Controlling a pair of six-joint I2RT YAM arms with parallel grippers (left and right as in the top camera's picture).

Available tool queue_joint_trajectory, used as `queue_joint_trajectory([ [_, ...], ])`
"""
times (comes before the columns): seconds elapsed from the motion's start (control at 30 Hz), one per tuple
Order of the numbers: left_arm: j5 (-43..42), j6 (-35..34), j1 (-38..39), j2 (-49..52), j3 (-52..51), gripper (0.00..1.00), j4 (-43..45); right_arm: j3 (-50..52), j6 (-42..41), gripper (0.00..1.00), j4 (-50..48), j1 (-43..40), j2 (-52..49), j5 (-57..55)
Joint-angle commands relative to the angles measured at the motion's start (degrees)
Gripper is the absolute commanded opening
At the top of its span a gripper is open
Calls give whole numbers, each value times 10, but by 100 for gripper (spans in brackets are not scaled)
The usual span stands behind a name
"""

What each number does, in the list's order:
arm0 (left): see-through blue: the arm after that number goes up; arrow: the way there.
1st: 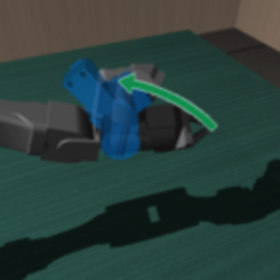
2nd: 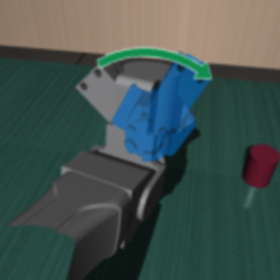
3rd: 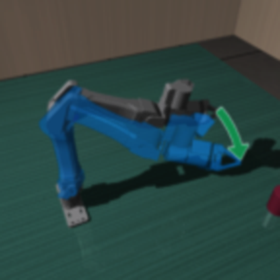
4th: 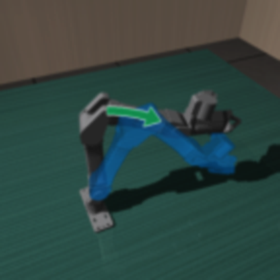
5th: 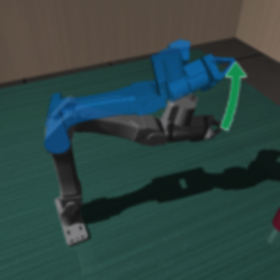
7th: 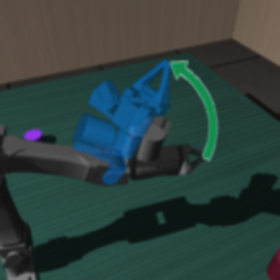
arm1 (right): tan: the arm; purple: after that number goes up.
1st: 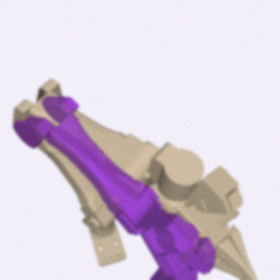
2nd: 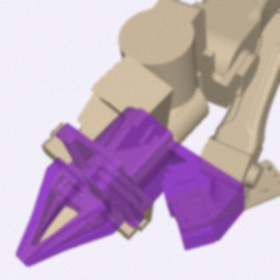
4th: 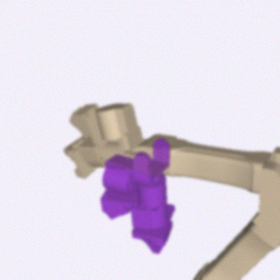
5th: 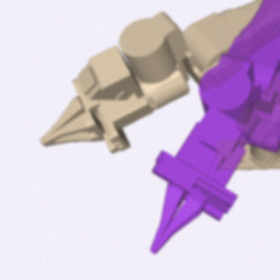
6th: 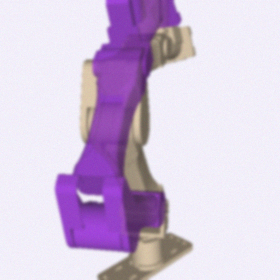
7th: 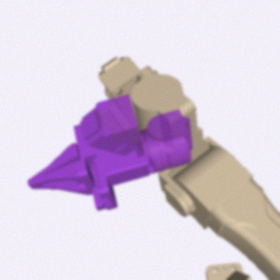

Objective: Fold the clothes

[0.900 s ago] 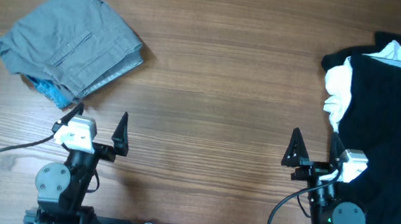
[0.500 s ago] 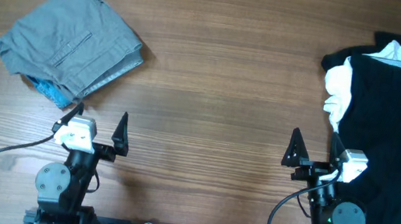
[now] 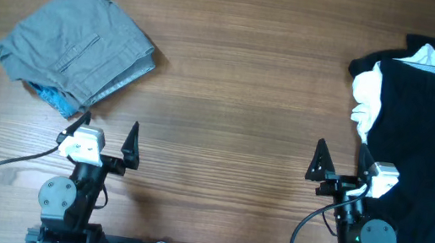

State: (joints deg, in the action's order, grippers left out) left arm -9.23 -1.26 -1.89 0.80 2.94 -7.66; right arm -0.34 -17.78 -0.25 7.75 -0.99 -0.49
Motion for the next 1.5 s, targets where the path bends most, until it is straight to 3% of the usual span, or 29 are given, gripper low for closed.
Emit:
queue_joint_trajectory([
  [0.0,-3,-7,-1,-3,-8,100,2,0,-4,100,-2,-3,0,0],
  [0.93,-3,-7,-1,-3,-8,100,2,0,-9,100,-36,-3,0,2],
  [1.03,-34,-7,-1,-3,-8,100,17,0,-60,100,-19,-3,0,5],
  [1.2,-162,-8,-1,-3,-8,100,36,0,-219,100,-5,-3,0,8],
  [1.47,-151,-28,-1,3,70,100,52,-71,-114,100,-25,-3,-5,125],
])
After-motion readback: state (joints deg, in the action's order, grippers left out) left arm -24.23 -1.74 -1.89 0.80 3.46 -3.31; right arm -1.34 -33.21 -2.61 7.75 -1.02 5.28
